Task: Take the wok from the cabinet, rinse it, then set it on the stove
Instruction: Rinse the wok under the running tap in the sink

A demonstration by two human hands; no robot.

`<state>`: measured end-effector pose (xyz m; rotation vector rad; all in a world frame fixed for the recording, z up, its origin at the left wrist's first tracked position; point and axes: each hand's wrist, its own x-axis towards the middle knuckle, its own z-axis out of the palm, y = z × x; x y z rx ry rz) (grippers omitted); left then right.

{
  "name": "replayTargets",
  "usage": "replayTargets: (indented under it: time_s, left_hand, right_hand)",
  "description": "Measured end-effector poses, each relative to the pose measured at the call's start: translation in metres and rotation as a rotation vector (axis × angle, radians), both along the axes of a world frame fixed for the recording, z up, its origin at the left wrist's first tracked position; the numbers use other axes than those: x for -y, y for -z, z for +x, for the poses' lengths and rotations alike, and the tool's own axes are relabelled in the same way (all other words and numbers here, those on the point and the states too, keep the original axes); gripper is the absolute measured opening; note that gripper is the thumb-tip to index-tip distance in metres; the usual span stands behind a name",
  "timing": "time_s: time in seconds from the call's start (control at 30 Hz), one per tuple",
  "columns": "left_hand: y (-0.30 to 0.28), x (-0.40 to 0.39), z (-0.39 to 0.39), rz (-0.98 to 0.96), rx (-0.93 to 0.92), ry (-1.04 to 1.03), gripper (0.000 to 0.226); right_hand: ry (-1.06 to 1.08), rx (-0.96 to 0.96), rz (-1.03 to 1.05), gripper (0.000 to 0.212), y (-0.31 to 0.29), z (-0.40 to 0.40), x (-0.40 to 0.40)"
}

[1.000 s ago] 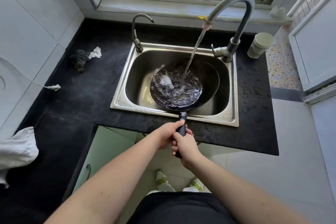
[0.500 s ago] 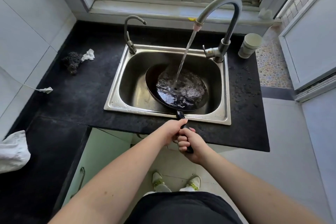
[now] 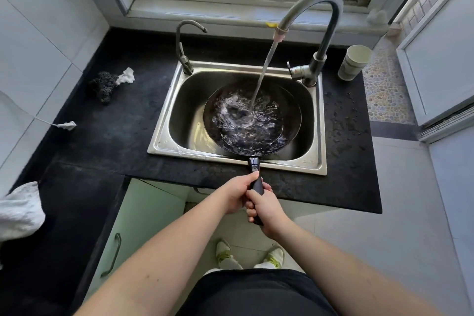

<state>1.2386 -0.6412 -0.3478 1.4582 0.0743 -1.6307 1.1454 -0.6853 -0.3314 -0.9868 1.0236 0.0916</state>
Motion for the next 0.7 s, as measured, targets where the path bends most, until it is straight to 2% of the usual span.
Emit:
replayTargets:
  time_s: [0.1,0.23,0.37,0.5,0.7]
  left_hand:
    - [0.007,-0.001,0.003,-0.025,-0.013,-0.057,0.056]
    - [0.007,-0.003,0.007,-0.032,-0.024,-0.18,0.034]
    - [0.009,-0.004,0.004,-0.025,-0.019,-0.204,0.044]
    - [0.008,-0.001,0.007,0.024,-0.013,-0.134,0.058]
    - [-0.003,0.016,0.001,0.061,0.054,-0.032,0.049]
  right_hand:
    - [-0.024,-0.01,-0.07,0.007,-0.007,0.003,-0.003]
    - [-0.073,-0.05,-0.18,0.013,-0.013,0.01,-0.01]
    - [-0.091,-0.095,-0.219,0.012,-0.013,0.012,-0.011]
    - [-0.02,-0.047,-0.098,0.008,-0.017,0.014,-0.006]
    - [0.117,-0.001,0.161,0.022,-0.018,0.006,0.011]
